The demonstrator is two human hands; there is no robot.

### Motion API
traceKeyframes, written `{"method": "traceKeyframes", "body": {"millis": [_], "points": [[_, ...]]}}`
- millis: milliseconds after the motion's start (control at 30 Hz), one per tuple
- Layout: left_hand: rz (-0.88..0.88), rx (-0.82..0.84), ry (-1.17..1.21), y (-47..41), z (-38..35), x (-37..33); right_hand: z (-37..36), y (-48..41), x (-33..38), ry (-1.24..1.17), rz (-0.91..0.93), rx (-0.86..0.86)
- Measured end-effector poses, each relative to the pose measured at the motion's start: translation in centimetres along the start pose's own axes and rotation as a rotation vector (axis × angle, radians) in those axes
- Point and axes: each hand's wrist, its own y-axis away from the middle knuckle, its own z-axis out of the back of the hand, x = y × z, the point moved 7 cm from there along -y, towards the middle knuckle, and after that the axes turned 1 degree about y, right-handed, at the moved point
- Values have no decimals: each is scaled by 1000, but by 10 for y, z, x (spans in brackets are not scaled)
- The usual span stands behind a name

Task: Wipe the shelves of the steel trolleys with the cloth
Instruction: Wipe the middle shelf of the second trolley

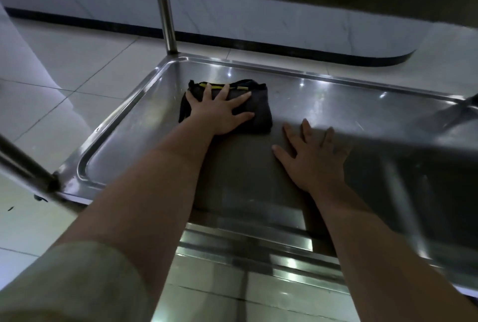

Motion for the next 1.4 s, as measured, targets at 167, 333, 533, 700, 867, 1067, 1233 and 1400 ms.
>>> {"method": "traceKeyframes", "body": {"millis": [167,333,533,700,867,1067,1233,1400], "points": [[-21,16,-25,-2,2,-8,-4,-4,-3,-20,-15,28],[-122,92,-16,85,-15,7,-2,-3,-4,-38,0,51],[-173,68,2,179,-29,34,1,0,0,-33,12,59],[-104,38,10,105,-17,25,0,2,3,-21,22,54],[-39,24,-9,20,3,17,-1,-1,1,-44,14,79],[-48,54,-32,47,0,8,0,-5,-7,-97,20,87],[-166,86,36,151,-22,36,5,-1,-3,-35,40,128],[-127,38,6,181,-19,51,2,-8,22,-152,3,230]]}}
